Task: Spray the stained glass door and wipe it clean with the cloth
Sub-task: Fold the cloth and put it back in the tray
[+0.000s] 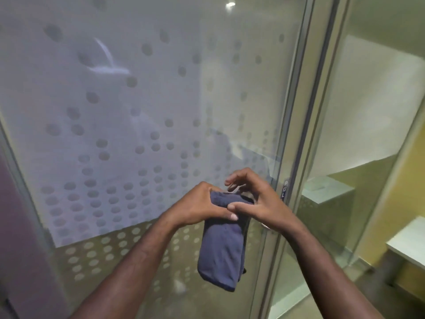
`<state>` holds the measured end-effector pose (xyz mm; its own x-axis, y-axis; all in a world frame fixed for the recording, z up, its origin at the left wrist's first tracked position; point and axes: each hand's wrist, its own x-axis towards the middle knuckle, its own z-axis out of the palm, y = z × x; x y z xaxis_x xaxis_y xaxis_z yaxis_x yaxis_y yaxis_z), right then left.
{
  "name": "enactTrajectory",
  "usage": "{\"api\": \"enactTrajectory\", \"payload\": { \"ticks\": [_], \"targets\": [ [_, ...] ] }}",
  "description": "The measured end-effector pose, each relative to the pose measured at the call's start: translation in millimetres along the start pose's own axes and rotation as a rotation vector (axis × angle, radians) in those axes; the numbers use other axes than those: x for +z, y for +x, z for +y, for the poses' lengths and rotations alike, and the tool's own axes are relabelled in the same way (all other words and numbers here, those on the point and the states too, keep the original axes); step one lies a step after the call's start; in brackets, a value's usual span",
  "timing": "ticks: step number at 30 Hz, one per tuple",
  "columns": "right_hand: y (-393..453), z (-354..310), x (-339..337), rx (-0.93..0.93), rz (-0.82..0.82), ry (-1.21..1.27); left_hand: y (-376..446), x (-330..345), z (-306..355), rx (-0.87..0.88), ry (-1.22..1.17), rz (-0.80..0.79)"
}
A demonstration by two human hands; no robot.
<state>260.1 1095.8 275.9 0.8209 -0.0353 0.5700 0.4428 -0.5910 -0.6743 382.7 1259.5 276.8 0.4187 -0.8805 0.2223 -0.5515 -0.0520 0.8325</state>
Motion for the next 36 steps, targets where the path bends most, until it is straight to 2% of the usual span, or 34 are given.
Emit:
{"api": "enactTrajectory", "payload": {
  "ticks": [4, 7, 9, 11, 14, 16, 21, 25, 27, 29, 32, 36],
  "targets": [
    [-29.1, 31.6, -36.4, 0.193, 0.226, 0.309, 21.8, 25.3, 7.8, 0.031, -0.104, -0.103],
    [-55.2, 57.7, -59.2, 0.470, 0.092, 0.438, 44.2, 47.0, 15.0, 0.046, -0.210, -0.096],
    [-75.2, 72.6, -72.1, 0.574, 0.019, 0.505, 60.8, 64.6, 21.1, 0.048, -0.283, -0.070],
    [-93.1, 80.8, -88.8, 0.662, 0.117, 0.623, 77.2, 83.3, 26.1, 0.034, -0.374, -0.060],
    [-122.3, 93.1, -117.1, 0.715, 0.283, 0.875, 101.8, 112.7, 33.2, 0.016, -0.506, -0.014],
    [-140.9, 93.4, -133.1, 0.719, 0.415, 0.997, 119.5, 134.9, 38.3, -0.014, -0.624, 0.082],
    [-177.5, 91.7, -174.6, 0.542, 0.730, 1.148, 165.4, 201.2, 49.7, -0.149, -0.959, 0.389],
    [-201.9, 108.5, -211.9, 0.412, 0.785, 1.121, 201.7, 254.8, 51.4, -0.214, -1.099, 0.518],
    [-213.6, 118.5, -230.8, 0.448, 0.741, 0.948, 218.5, 281.3, 53.4, -0.229, -1.100, 0.542],
    [-222.2, 125.3, -248.6, 0.557, 0.794, 0.690, 232.8, 307.0, 56.2, -0.250, -1.093, 0.525],
    [-242.5, 134.9, -283.1, 0.639, 0.945, 0.492, 255.4, 337.8, 57.7, -0.290, -1.065, 0.406],
    [-271.2, 135.7, -340.1, 0.758, 1.037, 0.358, 287.2, 364.3, 54.7, -0.304, -0.864, 0.103]
  ]
}}
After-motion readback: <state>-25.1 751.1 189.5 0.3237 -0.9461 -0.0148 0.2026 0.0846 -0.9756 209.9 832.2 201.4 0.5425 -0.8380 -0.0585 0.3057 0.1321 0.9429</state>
